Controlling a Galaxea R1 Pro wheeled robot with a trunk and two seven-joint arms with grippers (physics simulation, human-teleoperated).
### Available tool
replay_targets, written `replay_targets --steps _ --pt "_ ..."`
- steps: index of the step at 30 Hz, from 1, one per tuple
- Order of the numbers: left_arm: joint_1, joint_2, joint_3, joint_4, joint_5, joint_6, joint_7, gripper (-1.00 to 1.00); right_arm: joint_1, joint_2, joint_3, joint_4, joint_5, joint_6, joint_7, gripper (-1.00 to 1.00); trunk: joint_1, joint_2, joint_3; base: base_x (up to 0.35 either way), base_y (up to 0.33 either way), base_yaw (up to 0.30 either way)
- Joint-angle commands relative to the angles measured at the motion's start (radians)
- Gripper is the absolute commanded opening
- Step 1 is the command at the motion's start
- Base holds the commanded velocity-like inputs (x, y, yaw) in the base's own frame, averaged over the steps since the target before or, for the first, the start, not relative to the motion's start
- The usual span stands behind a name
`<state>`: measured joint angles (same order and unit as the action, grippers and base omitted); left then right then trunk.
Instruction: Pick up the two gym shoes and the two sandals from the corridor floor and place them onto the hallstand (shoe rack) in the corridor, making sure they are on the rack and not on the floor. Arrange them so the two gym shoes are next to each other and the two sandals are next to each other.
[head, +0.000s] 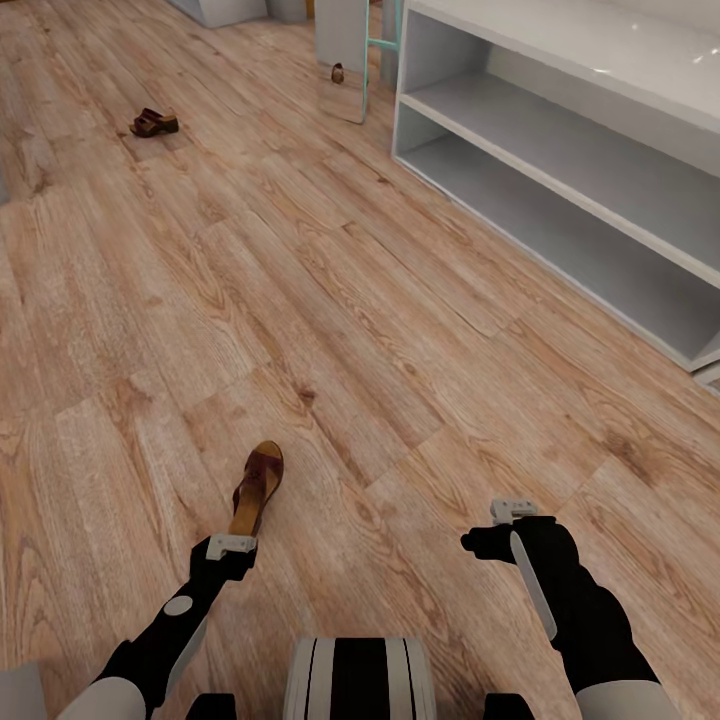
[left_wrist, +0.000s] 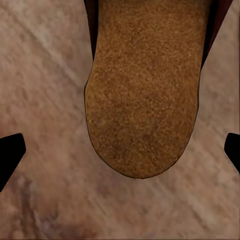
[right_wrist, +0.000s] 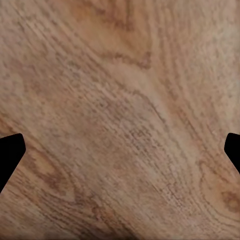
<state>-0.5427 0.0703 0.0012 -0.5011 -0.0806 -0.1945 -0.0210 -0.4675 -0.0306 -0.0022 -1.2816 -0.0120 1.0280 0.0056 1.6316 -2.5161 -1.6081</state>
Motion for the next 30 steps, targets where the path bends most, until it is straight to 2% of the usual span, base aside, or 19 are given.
replay_targets --steps 1,5,11,23,30 --pt "0.0 0.0 0.0 -0.003 -0.008 -0.003 0.0 1.0 0.0 0.0 0.0 -0.001 -0.001 0.004 0.001 1.0 0.0 0.0 -0.001 0.0 0.0 0.0" --pt "0.0 0.0 0.0 -0.014 -0.008 -0.003 0.0 1.0 0.0 0.0 0.0 -0.001 -0.001 0.004 0.001 1.0 0.0 0.0 -0.001 0.0 0.0 0.0" --pt "0.0 0.0 0.0 -0.018 -0.009 -0.003 0.0 1.0 0.0 0.0 0.0 -0.001 -0.001 0.004 0.001 1.0 0.002 -0.001 -0.025 0.0 0.0 0.0" --pt "0.0 0.0 0.0 -0.019 -0.01 -0.003 0.0 1.0 0.0 0.0 -0.001 -0.001 -0.001 0.004 0.001 1.0 0.002 -0.001 -0.027 0.002 0.0 0.0" --pt "0.0 0.0 0.0 -0.02 -0.01 -0.003 0.0 1.0 0.0 -0.001 -0.001 -0.001 0.0 0.003 0.001 1.0 0.002 -0.001 -0.027 0.106 0.0 0.0"
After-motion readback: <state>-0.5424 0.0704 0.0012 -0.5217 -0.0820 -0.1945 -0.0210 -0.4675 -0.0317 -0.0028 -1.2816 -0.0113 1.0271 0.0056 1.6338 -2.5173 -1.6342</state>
